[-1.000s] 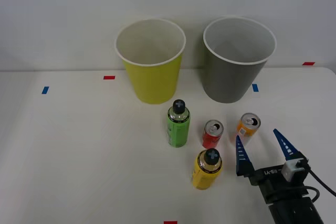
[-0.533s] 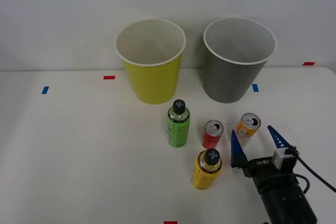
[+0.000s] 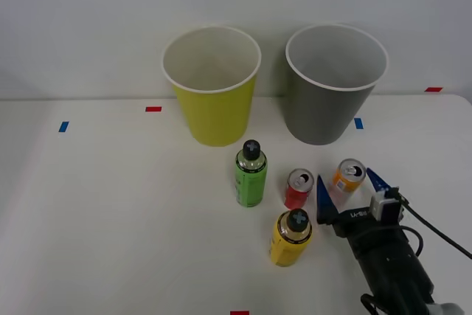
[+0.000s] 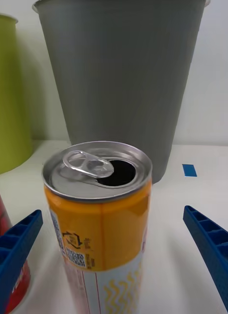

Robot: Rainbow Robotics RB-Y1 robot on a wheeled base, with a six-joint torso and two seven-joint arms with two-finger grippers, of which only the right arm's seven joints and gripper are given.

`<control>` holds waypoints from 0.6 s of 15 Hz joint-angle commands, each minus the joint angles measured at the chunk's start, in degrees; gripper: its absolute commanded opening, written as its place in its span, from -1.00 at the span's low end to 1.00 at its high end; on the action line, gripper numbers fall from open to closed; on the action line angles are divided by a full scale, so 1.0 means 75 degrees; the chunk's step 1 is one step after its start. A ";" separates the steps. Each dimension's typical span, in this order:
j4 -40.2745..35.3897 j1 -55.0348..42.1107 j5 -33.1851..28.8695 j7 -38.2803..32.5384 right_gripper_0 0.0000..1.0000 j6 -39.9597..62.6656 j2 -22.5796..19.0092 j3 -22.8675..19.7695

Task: Put cans in the gray bin, plastic bottles in the light green bin

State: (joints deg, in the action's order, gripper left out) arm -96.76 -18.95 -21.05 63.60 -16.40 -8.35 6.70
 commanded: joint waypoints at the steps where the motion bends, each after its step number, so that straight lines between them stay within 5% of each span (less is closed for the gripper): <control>1: -0.0001 0.0359 0.0006 -0.0031 1.00 0.0453 -0.0152 0.0196; 9: -0.0001 0.0406 0.0029 -0.0008 1.00 0.0476 -0.0187 0.0196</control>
State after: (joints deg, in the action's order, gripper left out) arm -96.76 -15.83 -20.85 63.39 -12.78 -9.90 8.17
